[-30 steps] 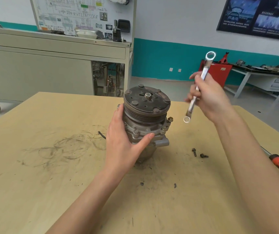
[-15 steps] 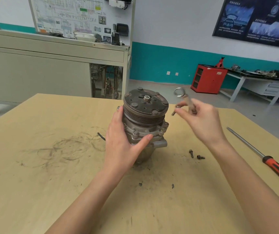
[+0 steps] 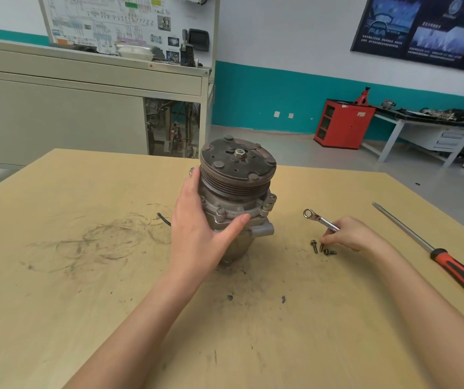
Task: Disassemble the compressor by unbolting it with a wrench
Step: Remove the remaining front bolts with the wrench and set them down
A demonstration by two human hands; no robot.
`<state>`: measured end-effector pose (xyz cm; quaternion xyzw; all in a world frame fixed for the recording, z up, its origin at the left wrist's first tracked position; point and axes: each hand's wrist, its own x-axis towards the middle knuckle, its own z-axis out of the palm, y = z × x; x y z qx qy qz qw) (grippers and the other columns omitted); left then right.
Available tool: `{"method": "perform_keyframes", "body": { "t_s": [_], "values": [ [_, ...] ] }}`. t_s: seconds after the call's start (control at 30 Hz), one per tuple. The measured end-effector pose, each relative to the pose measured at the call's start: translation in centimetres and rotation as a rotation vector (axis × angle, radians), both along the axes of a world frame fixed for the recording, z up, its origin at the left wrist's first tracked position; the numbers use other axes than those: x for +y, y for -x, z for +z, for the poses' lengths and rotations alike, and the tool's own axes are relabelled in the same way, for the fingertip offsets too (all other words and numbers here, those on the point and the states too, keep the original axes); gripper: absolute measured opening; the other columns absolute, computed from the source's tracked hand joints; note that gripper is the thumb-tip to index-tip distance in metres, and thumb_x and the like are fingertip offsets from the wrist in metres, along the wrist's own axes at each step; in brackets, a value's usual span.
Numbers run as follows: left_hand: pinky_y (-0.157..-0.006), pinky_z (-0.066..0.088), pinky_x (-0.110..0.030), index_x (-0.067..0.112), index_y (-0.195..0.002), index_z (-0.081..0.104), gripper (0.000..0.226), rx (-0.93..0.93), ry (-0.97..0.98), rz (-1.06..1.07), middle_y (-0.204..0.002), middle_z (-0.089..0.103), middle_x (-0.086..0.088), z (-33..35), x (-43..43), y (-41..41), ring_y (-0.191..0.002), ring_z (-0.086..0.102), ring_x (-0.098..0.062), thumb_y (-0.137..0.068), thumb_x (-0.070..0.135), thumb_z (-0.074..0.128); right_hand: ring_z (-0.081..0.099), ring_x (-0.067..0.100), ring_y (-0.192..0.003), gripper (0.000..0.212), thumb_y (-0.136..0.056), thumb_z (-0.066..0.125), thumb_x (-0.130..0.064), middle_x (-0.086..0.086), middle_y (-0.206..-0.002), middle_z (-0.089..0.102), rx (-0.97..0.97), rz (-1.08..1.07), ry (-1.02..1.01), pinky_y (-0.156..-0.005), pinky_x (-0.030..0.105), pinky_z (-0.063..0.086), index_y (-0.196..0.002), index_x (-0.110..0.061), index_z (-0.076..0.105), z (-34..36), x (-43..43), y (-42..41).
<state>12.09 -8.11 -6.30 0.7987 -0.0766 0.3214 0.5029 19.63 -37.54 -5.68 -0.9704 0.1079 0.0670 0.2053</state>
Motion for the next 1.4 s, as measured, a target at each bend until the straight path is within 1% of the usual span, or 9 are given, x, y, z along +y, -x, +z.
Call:
{"method": "perform_keyframes", "body": {
  "t_s": [0.17, 0.37, 0.57, 0.7, 0.8, 0.87, 1.03, 1.17, 1.4],
  "values": [
    [-0.115, 0.031, -0.049, 0.019, -0.152, 0.02, 0.105, -0.005, 0.01, -0.01, -0.154, 0.032, 0.001, -0.1, 0.1, -0.1, -0.142, 0.031, -0.016, -0.069, 0.064, 0.065, 0.051, 0.018, -0.068, 0.019, -0.08, 0.071, -0.028, 0.0, -0.065, 0.053, -0.016, -0.042, 0.076, -0.053, 0.025, 0.034, -0.087, -0.011, 0.071, -0.8, 0.5, -0.5],
    [-0.115, 0.031, -0.049, 0.019, -0.153, 0.019, 0.105, 0.001, 0.0, -0.005, -0.154, 0.032, 0.001, -0.1, 0.1, -0.1, -0.142, 0.03, -0.016, -0.071, 0.062, 0.069, 0.037, 0.014, -0.049, 0.022, -0.092, 0.056, -0.027, -0.001, -0.057, 0.042, -0.199, -0.157, -0.005, -0.047, 0.028, 0.025, -0.088, -0.008, 0.068, 0.4, 0.5, -0.1],
    [-0.115, 0.031, -0.048, 0.021, -0.153, 0.018, 0.106, 0.005, -0.003, 0.019, -0.153, 0.032, 0.003, -0.1, 0.2, -0.1, -0.142, 0.031, -0.013, -0.069, 0.065, 0.066, 0.031, 0.005, -0.045, 0.032, -0.1, 0.047, -0.028, -0.004, -0.058, 0.04, -0.79, -0.163, -1.174, -0.04, 0.018, 0.024, -0.076, -0.011, 0.059, 5.7, 3.9, 4.2],
    [-0.114, 0.031, -0.047, 0.024, -0.153, 0.018, 0.104, 0.01, -0.008, -0.009, -0.153, 0.032, 0.005, 0.1, 0.2, 0.1, -0.141, 0.031, -0.013, -0.07, 0.063, 0.067, 0.033, 0.008, -0.041, 0.03, -0.095, 0.045, -0.022, -0.004, -0.055, 0.045, -0.911, 0.027, -1.526, -0.038, 0.019, 0.028, -0.076, -0.012, 0.067, 8.2, 7.2, 7.7],
    [-0.115, 0.03, -0.048, 0.027, -0.153, 0.015, 0.11, 0.028, -0.016, -0.023, -0.155, 0.029, 0.008, 0.3, 0.7, -0.1, -0.142, 0.029, -0.013, -0.066, 0.067, 0.068, 0.046, 0.016, -0.046, 0.042, -0.088, 0.033, -0.025, -0.001, -0.05, 0.051, -1.074, 0.003, -1.245, -0.047, 0.023, 0.039, -0.066, -0.016, 0.068, 8.4, 8.6, 8.9],
    [-0.119, 0.025, -0.045, 0.034, -0.153, 0.006, 0.119, 0.087, 0.027, -0.079, -0.158, 0.018, 0.016, 0.7, 1.6, -0.5, -0.144, 0.02, -0.004, -0.059, 0.073, 0.068, 0.037, 0.012, -0.04, 0.052, -0.09, 0.031, -0.031, -0.003, -0.04, 0.043, -1.114, 0.013, -1.016, -0.041, 0.02, 0.029, -0.054, -0.02, 0.066, 7.9, 8.8, 9.4],
    [-0.119, 0.027, -0.042, 0.04, -0.153, 0.001, 0.13, 0.215, 0.07, -0.272, -0.158, 0.016, 0.014, 1.5, 2.8, -1.3, -0.144, 0.023, -0.003, -0.052, 0.064, 0.08, 0.045, 0.018, -0.039, 0.036, -0.094, 0.041, -0.04, 0.006, -0.053, 0.058, -1.042, 0.278, -0.804, -0.037, 0.021, 0.034, -0.072, -0.031, 0.069, 6.6, 7.7, 10.7],
    [-0.117, 0.029, -0.048, 0.041, -0.151, 0.009, 0.122, 0.176, 0.043, -0.191, -0.152, 0.024, 0.015, 1.6, 2.3, -1.1, -0.14, 0.029, -0.007, -0.053, 0.062, 0.078, 0.061, 0.017, -0.062, 0.023, -0.094, 0.049, -0.044, -0.003, -0.083, 0.07, -0.992, 0.408, -0.662, -0.051, 0.02, 0.046, -0.099, -0.034, 0.069, 6.4, 6.8, 12.1],
    [-0.114, 0.016, -0.046, 0.05, -0.145, 0.002, 0.117, 0.106, 0.015, 0.109, -0.151, 0.024, 0.009, 1.2, -1.4, 0.7, -0.137, 0.028, -0.016, -0.055, 0.069, 0.074, 0.065, 0.002, -0.079, 0.016, -0.089, 0.061, -0.016, -0.009, -0.086, 0.07, -1.08, 0.445, -0.353, -0.071, 0.021, 0.052, -0.1, -0.013, 0.072, 4.5, 8.9, 13.4]
  ]
}}
